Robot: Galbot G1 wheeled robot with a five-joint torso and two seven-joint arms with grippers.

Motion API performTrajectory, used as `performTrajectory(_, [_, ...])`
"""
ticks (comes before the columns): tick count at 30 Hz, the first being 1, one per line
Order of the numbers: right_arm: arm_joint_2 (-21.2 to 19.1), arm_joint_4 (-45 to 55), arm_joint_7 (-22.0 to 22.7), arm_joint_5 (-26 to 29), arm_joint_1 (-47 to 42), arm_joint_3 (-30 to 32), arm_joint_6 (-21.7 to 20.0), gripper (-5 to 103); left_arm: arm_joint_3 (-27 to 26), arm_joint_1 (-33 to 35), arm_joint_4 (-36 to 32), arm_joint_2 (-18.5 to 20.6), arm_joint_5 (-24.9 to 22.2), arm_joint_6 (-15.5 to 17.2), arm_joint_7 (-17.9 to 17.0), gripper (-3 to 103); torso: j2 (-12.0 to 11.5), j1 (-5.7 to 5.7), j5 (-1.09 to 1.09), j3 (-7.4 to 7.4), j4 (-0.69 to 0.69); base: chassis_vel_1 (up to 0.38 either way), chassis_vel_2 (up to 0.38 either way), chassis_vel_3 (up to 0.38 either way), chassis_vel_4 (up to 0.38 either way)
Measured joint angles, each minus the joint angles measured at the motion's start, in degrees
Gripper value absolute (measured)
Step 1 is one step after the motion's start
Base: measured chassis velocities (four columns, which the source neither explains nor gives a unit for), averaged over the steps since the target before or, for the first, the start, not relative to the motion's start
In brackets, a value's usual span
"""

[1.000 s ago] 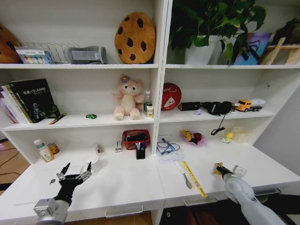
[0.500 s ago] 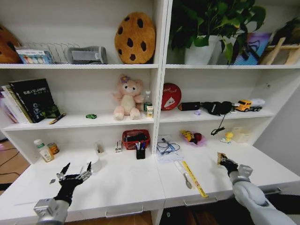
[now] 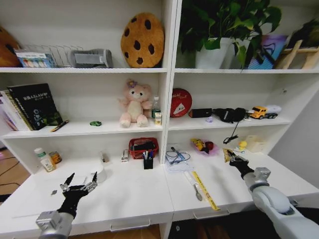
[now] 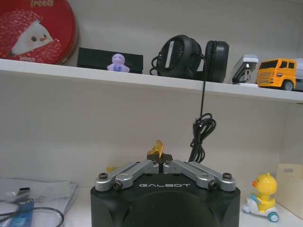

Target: Organize the objects on the table.

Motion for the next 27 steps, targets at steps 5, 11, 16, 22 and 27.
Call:
performTrajectory(5, [-0.4, -1.0, -0.3, 0.6, 0.5, -1.1, 0.2, 0, 0.0, 0.0, 0.0, 0.0, 0.0, 0.0, 0.0, 100, 0.0, 0.01, 0.02, 0.0, -0.02, -0.204, -0.187, 0.192, 0.201])
performTrajectory(11, [-0.6, -2.0, -1.5, 0.6, 2.0, -3.1, 0.5, 0, 0.0, 0.0, 0.0, 0.0, 0.0, 0.0, 0.0, 100, 0.0, -0.01, 0.01, -0.01, 0.02, -0.259, -0.252, 0.259, 0.24])
performTrajectory(16, [0.0, -5.0, -7.2, -1.5, 4.6, -6.3, 3.7, 0, 0.0, 0.0, 0.0, 0.0, 0.0, 0.0, 0.0, 100, 0.0, 0.01, 0.04, 0.0, -0.03, -0.298, -0.283, 0.275, 0.283])
performTrajectory(22, [1.3, -6.4, -8.5, -1.4, 8.6, -11.6, 2.3, 0, 0.0, 0.0, 0.0, 0.0, 0.0, 0.0, 0.0, 100, 0.0, 0.0, 0.01, 0.0, -0.01, -0.106, -0.185, 0.132, 0.121])
performTrajectory(27, [2.0, -7.7, -9.5, -0.7, 14.4, -17.6, 1.2, 0, 0.0, 0.0, 0.0, 0.0, 0.0, 0.0, 0.0, 100, 0.0, 0.01, -0.04, 0.01, -0.01, 0.016, 0.017, -0.006, -0.066])
